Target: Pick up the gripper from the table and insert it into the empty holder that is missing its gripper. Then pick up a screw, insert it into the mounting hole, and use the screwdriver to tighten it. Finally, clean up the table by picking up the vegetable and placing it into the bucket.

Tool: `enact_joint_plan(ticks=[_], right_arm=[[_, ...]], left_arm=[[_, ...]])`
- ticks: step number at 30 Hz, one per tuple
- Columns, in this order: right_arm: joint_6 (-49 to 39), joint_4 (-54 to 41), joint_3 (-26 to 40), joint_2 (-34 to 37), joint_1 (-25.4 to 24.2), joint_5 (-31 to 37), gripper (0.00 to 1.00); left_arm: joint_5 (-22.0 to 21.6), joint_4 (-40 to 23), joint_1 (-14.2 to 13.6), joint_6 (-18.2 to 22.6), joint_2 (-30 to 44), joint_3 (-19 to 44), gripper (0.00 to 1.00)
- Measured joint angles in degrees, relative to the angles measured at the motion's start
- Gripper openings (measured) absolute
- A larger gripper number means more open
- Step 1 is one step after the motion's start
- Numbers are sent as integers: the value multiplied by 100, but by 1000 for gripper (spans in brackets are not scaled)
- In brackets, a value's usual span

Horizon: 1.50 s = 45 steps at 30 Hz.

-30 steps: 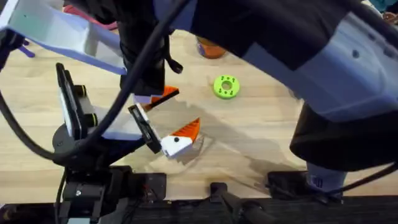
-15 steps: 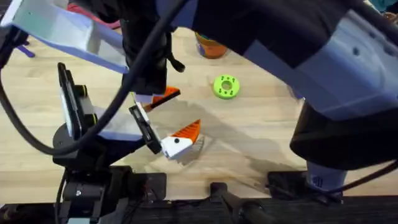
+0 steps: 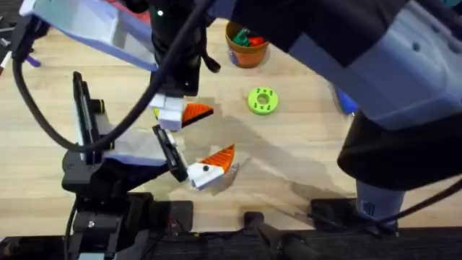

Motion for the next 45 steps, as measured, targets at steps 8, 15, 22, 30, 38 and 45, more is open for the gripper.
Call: enact_joint_plan(ticks=[8, 15, 22, 30, 38, 45], right_arm=[[226, -203, -59, -281, 11, -137, 992], [463, -179, -59, -808, 11, -205, 991], [827, -3, -59, -933, -149, -250, 991], [1582, 35, -59, -929, -674, -282, 993], [2083, 59, -346, -1249, -840, -79, 992], [2369, 950, -1806, -2224, -889, 146, 992]], left_arm=[[-145, 24, 13, 198, -22, 0, 985], [-195, 28, 13, 275, -48, 0, 985], [-197, 28, 13, 278, -48, -2, 985], [-197, 28, 13, 278, -48, 0, 985], [-197, 28, 13, 278, -48, 0, 985], [-197, 28, 13, 280, -48, 0, 985]])
